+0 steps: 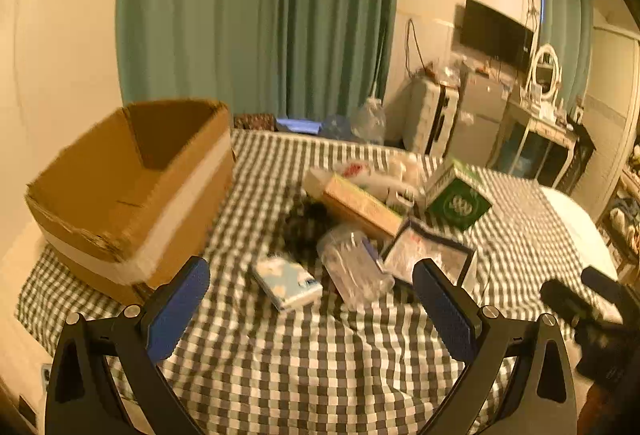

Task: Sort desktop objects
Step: 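Reach the left gripper to the clear floss-pick cup while the right grasps the black-and-white packet, then lift the floss-pick cup with the left gripper while the right carries the packet to the box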

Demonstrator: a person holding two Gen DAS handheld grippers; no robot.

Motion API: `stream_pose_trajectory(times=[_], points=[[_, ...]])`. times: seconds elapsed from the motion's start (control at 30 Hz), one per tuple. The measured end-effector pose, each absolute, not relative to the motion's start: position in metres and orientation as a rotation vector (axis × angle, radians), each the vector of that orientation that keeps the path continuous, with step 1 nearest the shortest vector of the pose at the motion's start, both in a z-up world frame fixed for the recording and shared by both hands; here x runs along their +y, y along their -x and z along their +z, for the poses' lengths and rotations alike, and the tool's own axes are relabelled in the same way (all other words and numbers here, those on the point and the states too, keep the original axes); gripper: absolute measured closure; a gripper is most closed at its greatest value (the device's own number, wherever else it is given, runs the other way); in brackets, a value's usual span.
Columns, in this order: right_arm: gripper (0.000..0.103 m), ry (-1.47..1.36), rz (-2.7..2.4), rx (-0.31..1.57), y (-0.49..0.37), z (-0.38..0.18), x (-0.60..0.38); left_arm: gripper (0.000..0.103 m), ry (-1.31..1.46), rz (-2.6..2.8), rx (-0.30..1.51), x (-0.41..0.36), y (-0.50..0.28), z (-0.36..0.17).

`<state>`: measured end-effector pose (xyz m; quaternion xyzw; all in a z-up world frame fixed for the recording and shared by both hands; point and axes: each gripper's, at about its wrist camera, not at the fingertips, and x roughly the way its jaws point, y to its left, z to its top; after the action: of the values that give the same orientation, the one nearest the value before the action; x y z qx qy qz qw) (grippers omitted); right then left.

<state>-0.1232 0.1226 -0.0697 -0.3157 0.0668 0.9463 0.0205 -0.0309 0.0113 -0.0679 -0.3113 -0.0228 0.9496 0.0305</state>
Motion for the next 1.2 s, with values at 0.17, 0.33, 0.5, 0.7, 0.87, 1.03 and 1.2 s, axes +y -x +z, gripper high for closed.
stream_pose_trajectory(times=[0.17, 0.33, 0.5, 0.7, 0.87, 1.03, 1.2], points=[[0.001, 1.048, 2.876, 0.365, 0.146, -0.085, 0.144, 0.0, 1.068, 2.869, -0.066, 0.025, 0.05, -0.093], [0.004, 1.1, 2.849, 0.381, 0.172, -0.1, 0.154, 0.0, 1.169, 2.866, -0.116, 0.035, 0.076, -0.112], [0.007, 1.162, 2.848, 0.343, 0.204, -0.122, 0.16, 0.0, 1.261, 2.846, -0.19, 0.044, 0.101, -0.133], [0.033, 1.369, 2.787, 0.464, 0.254, -0.163, 0.179, 0.0, 1.316, 2.822, -0.162, 0.051, 0.119, -0.15], [0.071, 1.556, 2.779, 0.66, 0.273, -0.188, 0.188, 0.0, 1.344, 2.786, -0.11, 0.06, 0.128, -0.158], [0.085, 1.4, 2.8, 0.588, 0.257, -0.169, 0.199, 0.0, 1.372, 2.748, -0.102, 0.075, 0.141, -0.165], [0.089, 1.16, 2.778, 0.52, 0.236, -0.143, 0.218, 0.009, 1.423, 2.749, -0.205, 0.072, 0.154, -0.179]])
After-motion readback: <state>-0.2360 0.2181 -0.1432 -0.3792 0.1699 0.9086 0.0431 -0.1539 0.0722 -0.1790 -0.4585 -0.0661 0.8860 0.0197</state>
